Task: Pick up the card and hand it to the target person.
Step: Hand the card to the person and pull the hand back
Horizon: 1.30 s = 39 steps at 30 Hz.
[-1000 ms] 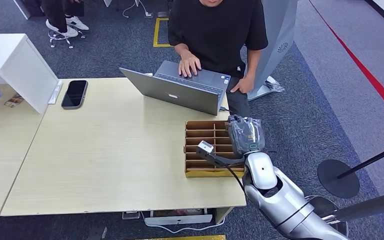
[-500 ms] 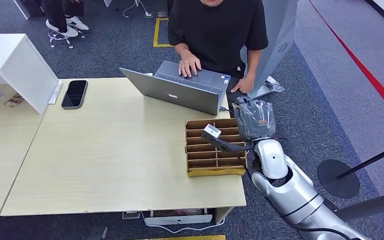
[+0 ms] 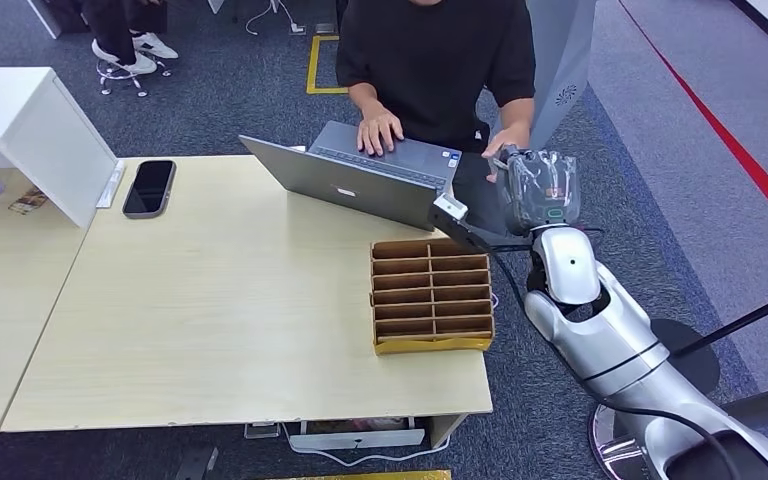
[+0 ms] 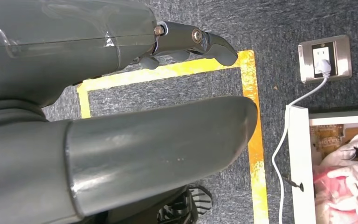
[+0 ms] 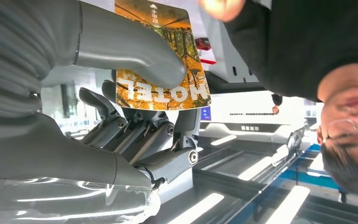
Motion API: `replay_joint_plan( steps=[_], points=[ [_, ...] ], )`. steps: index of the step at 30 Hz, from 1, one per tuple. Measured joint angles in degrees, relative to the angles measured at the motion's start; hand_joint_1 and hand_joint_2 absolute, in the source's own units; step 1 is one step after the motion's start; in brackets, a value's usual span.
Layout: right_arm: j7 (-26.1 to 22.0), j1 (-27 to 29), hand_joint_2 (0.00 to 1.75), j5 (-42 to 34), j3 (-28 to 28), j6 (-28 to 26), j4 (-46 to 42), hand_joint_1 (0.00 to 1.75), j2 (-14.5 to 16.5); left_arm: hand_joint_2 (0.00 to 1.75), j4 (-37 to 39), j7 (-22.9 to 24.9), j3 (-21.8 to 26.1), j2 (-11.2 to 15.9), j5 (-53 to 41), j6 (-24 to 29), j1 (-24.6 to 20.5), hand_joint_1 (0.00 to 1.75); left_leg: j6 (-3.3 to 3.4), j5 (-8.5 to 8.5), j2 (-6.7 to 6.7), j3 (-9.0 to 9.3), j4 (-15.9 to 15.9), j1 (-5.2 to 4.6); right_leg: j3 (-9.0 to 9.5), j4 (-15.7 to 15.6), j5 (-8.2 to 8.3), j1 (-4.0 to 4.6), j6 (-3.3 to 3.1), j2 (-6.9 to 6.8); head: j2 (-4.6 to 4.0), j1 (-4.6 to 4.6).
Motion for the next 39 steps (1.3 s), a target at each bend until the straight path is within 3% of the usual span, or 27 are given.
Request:
replay_joint_plan(
  steps=[13,16,17,18,21,22,30,39],
  points=[
    [-0.55,0.11,1.75,-1.77,2.0,-0.49,8.52,1.54,1.08,0.0,0.0,0.55,-0.16,-0.1,-0.74,-0.27,-0.06,0.0,-0.01,-0.02,-0.03,0.01,-0.03,0.01,0.05,-0.03,-0.02,0.01,-0.01,-0.03,0.0,0.0],
    [-0.6,0.55,1.75,-1.9,2.62,0.23,9.75,1.41,1.02,0.0,0.0,0.72,-0.16,-0.05,-0.89,-0.26,-0.01,0.0,-0.01,-0.03,-0.03,0.01,-0.03,0.01,0.05,-0.03,-0.03,0.01,-0.01,-0.03,0.0,0.0],
    [-0.58,0.68,1.75,-1.91,2.78,0.43,10.0,1.33,1.0,0.0,-0.01,0.76,-0.16,-0.03,-0.93,-0.26,0.01,0.0,-0.01,-0.02,-0.03,0.02,-0.05,0.01,0.06,-0.05,-0.02,0.01,-0.01,-0.04,0.0,0.0],
    [-0.57,0.82,1.75,-1.97,2.9,0.6,10.22,1.1,1.01,0.0,-0.01,0.8,-0.15,-0.02,-0.96,-0.25,0.03,0.0,-0.02,-0.03,-0.04,0.02,-0.04,0.01,0.06,-0.04,-0.03,0.02,-0.01,-0.05,0.0,0.0],
    [-0.54,1.14,1.75,-2.78,3.32,1.79,10.69,0.16,1.14,0.0,-0.03,0.88,-0.06,0.07,-1.15,-0.18,0.05,0.0,-0.02,-0.04,-0.04,0.02,-0.03,0.01,0.05,-0.03,-0.04,0.01,-0.01,-0.03,0.0,0.0],
    [-0.51,1.26,1.75,-3.18,3.37,2.1,10.75,0.02,1.2,0.0,-0.03,0.91,-0.03,0.09,-1.23,-0.16,0.04,0.0,-0.01,-0.03,-0.02,0.02,-0.04,0.02,0.05,-0.04,-0.03,0.02,-0.02,-0.02,0.0,0.0],
    [-0.19,2.44,1.75,-4.94,2.45,-0.26,9.43,0.0,1.09,0.0,-0.03,0.94,0.17,0.14,-1.49,-0.02,0.12,0.0,-0.02,-0.03,-0.03,-0.02,-0.02,0.01,0.0,-0.02,-0.04,0.01,-0.01,-0.03,0.0,0.0],
    [-0.15,8.11,1.75,-6.42,-4.16,-13.78,-2.64,0.0,-0.11,0.0,0.02,0.18,1.3,-0.2,-1.28,0.26,0.86,0.0,-0.01,-0.04,-0.07,-0.06,0.0,0.0,-0.03,0.01,-0.07,0.0,-0.03,-0.08,0.0,0.0]
  ],
)
